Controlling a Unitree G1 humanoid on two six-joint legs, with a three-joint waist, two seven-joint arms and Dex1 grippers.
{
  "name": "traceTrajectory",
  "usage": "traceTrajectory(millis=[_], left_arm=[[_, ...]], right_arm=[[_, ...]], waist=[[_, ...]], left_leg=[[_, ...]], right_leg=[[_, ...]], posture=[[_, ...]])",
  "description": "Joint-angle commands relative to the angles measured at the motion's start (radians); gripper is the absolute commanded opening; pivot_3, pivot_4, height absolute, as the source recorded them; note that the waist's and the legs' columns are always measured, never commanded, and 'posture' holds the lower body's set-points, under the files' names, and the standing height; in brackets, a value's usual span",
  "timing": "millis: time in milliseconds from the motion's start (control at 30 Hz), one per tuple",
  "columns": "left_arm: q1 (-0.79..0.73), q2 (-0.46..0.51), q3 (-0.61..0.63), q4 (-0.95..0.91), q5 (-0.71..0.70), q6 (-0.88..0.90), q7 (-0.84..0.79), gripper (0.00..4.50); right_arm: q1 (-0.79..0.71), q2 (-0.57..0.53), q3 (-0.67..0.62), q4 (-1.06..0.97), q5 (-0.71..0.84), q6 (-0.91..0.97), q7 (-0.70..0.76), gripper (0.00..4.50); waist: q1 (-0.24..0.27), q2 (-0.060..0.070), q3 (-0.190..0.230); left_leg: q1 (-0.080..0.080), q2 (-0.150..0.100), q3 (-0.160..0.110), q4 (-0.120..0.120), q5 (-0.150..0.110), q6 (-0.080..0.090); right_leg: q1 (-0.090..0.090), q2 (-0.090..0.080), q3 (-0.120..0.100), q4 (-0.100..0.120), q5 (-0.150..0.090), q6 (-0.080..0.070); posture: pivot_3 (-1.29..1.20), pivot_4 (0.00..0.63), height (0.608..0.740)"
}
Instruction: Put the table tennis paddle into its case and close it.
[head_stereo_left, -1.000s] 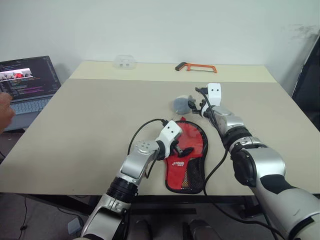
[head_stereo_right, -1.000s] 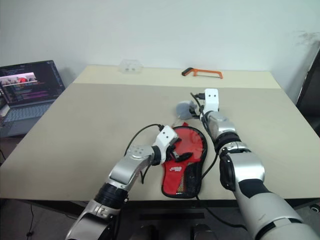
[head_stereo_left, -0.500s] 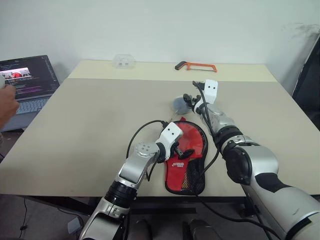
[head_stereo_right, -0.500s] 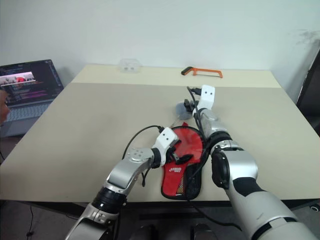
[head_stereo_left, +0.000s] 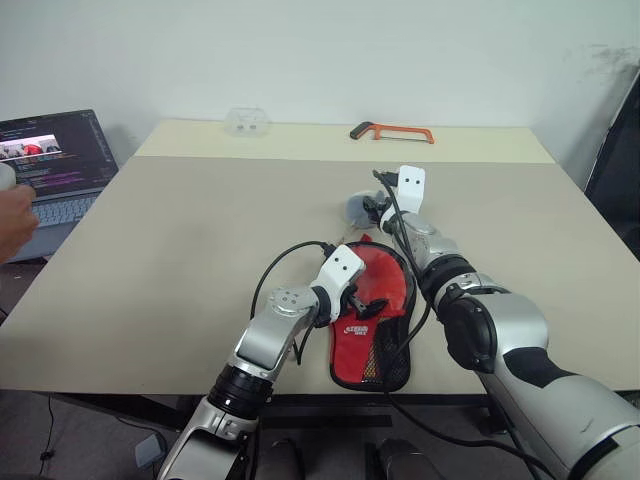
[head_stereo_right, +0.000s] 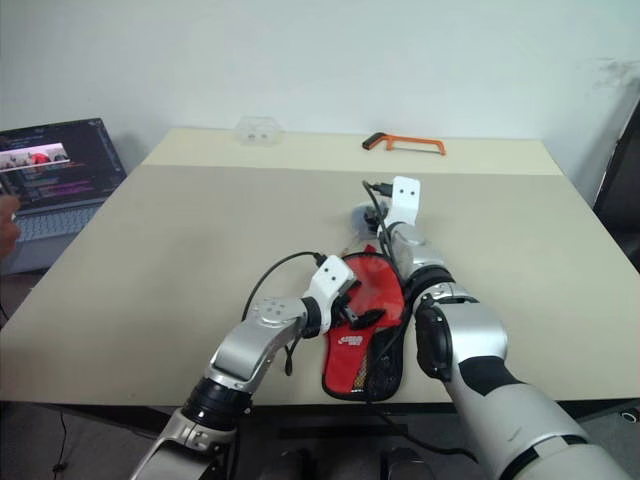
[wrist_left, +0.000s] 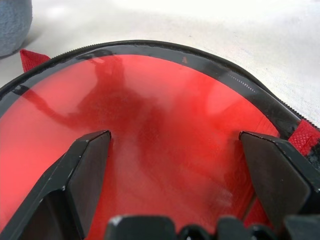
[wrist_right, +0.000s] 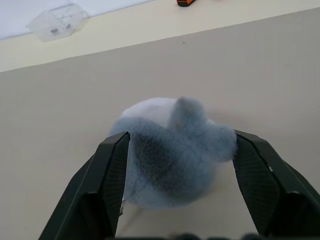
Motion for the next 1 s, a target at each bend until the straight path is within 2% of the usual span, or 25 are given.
traceTrajectory(millis=[33,233,600,1000], left_arm=[[0.004,-0.001,-0.017,-0.034,-0.008,0.007,0.003,4.50],[0.004,0.004,-0.019,-0.028,-0.007,0.002,0.004,4.50],[-0.011,-0.009,-0.027,-0.001,-0.013,-0.005,0.000,4.50],[-0.054,-0.040,-0.043,0.073,-0.016,-0.047,-0.018,4.50]], right_arm=[[-0.005,0.000,-0.003,-0.015,-0.001,-0.005,-0.009,2.13],[-0.006,-0.003,-0.007,-0.015,-0.003,-0.010,-0.016,0.03],[-0.012,-0.027,0.010,-0.028,-0.020,-0.029,-0.005,0.03],[-0.023,-0.152,0.040,-0.043,-0.057,-0.050,-0.045,0.03]], waist=[[0.000,0.000,0.000],[0.000,0.000,0.000],[0.000,0.000,0.000],[0.008,0.000,0.000]], left_leg=[[0.000,0.000,0.000,0.000,0.000,0.000],[0.000,0.000,0.000,0.000,0.000,0.000],[0.000,0.000,0.000,0.000,0.000,0.000],[0.000,-0.001,0.000,0.000,0.000,0.000]], right_leg=[[0.000,0.000,0.000,0.000,0.000,0.000],[0.000,0.000,0.000,0.000,0.000,0.000],[0.000,0.000,0.000,0.000,0.000,0.000],[0.000,0.000,0.000,0.000,0.000,0.000]], posture=[[0.00,0.150,0.740],[0.00,0.150,0.740],[0.00,0.150,0.740],[0.00,0.150,0.740]])
